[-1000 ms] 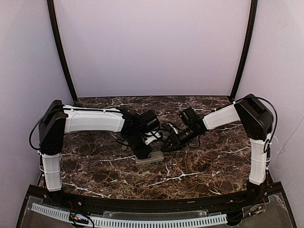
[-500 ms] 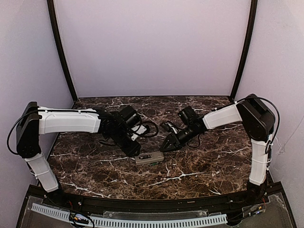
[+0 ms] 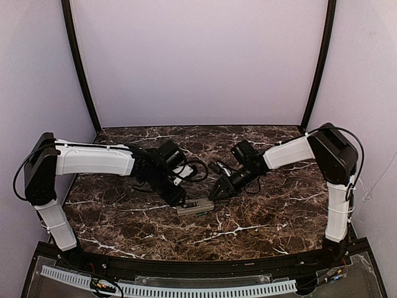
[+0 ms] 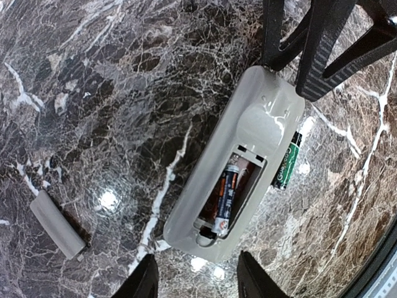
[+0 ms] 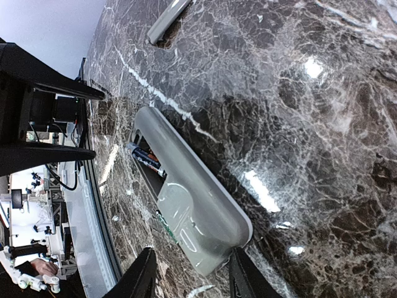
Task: Load the batteries into the remote control
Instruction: Load the battery into the battery compartment.
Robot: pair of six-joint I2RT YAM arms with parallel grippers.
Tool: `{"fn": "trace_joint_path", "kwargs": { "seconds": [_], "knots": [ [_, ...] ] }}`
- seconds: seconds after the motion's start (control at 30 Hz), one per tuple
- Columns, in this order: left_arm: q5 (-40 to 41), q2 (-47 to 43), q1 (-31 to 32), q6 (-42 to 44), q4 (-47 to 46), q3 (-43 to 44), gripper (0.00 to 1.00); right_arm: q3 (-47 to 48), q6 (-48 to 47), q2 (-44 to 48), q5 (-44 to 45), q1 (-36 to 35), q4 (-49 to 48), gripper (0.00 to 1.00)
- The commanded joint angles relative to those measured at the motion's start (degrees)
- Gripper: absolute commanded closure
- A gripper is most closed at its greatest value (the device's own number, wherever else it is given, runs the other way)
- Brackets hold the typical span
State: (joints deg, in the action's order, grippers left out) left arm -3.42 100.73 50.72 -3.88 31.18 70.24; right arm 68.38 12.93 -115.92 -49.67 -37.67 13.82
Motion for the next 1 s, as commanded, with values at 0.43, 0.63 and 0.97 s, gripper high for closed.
{"fn": "trace_joint_path", "kwargs": {
  "seconds": [0.43, 0.63, 0.97],
  "knots": [
    [-0.7, 2.2, -0.3, -0.4, -2.0, -1.9, 0.56, 2.9, -1.8, -2.9, 0.2, -0.9, 1.5, 0.62],
    [-0.2, 2.9, -0.3, 0.0, -2.0, -1.6, 0.56, 3.5, -2.1, -3.3, 0.2, -0.9, 2.0, 0.62],
    [0.2, 3.3, -0.3, 0.3, -1.7, -1.5, 0.56, 4.0, -2.2, -3.6, 0.2, -0.9, 2.3, 0.63]
  ]
}}
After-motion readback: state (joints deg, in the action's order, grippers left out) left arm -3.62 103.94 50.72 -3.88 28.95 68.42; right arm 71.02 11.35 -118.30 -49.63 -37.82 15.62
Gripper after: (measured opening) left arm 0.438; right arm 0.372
